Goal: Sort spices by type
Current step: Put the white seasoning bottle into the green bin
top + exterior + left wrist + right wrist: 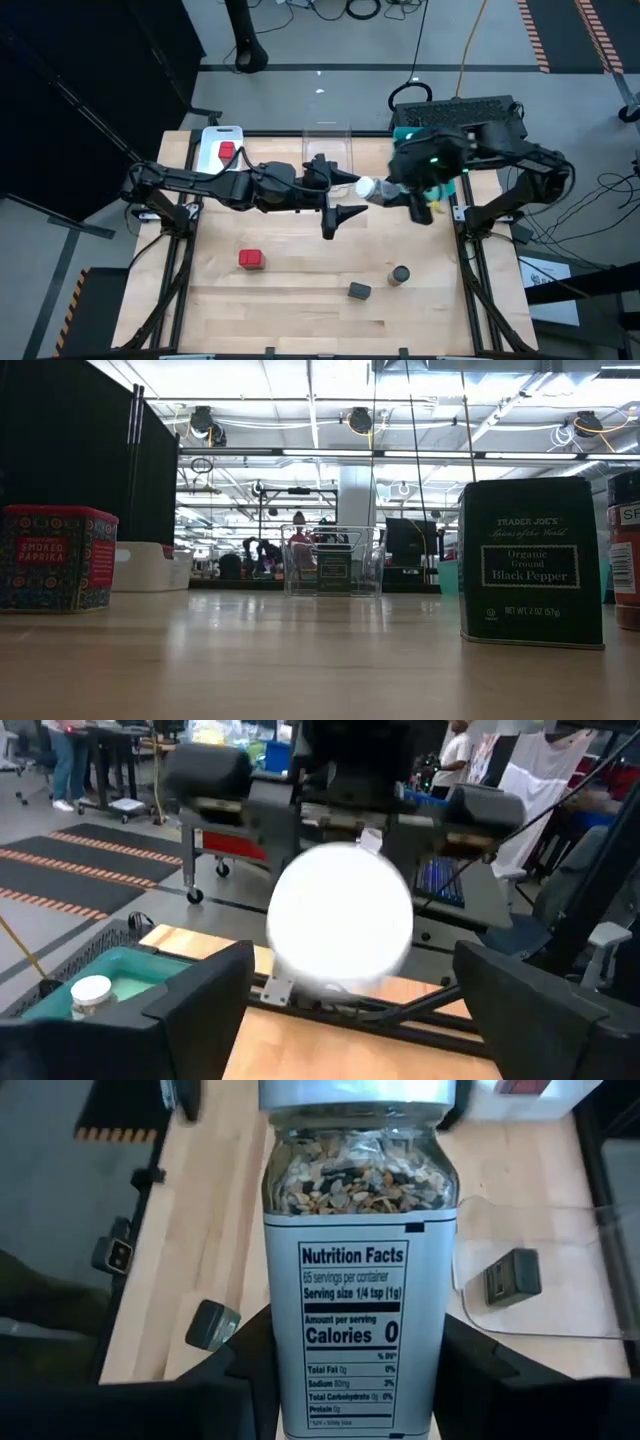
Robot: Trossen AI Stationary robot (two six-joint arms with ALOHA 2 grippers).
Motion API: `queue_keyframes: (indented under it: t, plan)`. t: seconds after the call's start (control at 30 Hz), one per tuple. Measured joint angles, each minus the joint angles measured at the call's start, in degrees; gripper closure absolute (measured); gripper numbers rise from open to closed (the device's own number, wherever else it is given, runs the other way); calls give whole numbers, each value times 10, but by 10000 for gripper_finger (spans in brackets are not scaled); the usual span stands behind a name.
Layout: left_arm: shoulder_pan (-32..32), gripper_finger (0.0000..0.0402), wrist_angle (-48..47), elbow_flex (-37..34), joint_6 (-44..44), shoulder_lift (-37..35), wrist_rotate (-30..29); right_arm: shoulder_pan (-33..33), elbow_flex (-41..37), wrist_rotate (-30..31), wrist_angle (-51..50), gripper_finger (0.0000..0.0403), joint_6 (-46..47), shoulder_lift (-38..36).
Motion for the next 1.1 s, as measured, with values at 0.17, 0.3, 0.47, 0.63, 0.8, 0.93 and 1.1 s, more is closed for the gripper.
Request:
queue_keyframes:
  t: [0.17, 0.3, 0.47, 0.63, 0.8, 0.93, 1.1]
  plan:
    - [0, 51, 8, 0, 28, -22, 0, 0, -7, 1, 73, 242, 2, -53]
    - [0, 50, 48, 0, 46, -30, 5, 6, -68, 1, 219, 242, -6, -102]
    - [1, 50, 126, 0, 69, -30, 26, 30, -222, 0, 439, 242, -15, -154]
    - [0, 50, 121, 1, 76, -28, 30, 46, -381, -3, 656, 242, 11, -187]
    - [1, 50, 90, 1, 72, -28, 19, 45, -464, 0, 781, 242, 41, -213]
    - [0, 49, 64, 0, 72, -28, -4, 45, -481, 1, 789, 242, 55, -216]
    - [2, 49, 63, 0, 79, -23, 35, 45, -481, -1, 787, 242, 55, -212]
